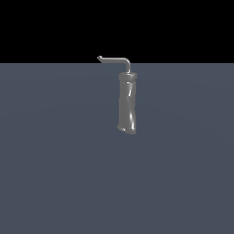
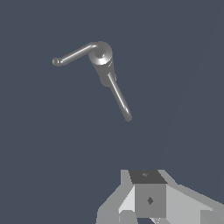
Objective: Turn on the faucet by rotating a designated handle.
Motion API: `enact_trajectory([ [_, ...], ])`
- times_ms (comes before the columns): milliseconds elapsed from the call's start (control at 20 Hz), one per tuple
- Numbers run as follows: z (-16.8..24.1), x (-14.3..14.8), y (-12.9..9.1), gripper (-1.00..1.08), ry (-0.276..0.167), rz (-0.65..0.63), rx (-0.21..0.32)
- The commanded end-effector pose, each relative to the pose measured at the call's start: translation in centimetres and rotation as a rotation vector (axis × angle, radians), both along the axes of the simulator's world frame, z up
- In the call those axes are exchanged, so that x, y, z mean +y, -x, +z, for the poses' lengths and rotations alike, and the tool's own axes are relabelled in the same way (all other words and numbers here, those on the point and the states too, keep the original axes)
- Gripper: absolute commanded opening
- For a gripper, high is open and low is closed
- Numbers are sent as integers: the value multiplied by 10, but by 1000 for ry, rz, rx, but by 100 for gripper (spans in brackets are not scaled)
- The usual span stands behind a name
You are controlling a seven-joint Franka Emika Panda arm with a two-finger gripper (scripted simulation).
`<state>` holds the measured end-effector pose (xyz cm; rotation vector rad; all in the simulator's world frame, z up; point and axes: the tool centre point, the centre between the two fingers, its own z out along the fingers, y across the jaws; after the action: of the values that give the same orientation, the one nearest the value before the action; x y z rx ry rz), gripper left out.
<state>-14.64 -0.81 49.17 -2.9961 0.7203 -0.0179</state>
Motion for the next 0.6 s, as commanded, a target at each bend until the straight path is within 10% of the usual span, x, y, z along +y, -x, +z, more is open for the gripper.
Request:
enact_trajectory([
  [0, -4, 2, -17, -100, -8, -64, 6],
  [550, -33, 11, -90, -100, -27, -344, 36],
])
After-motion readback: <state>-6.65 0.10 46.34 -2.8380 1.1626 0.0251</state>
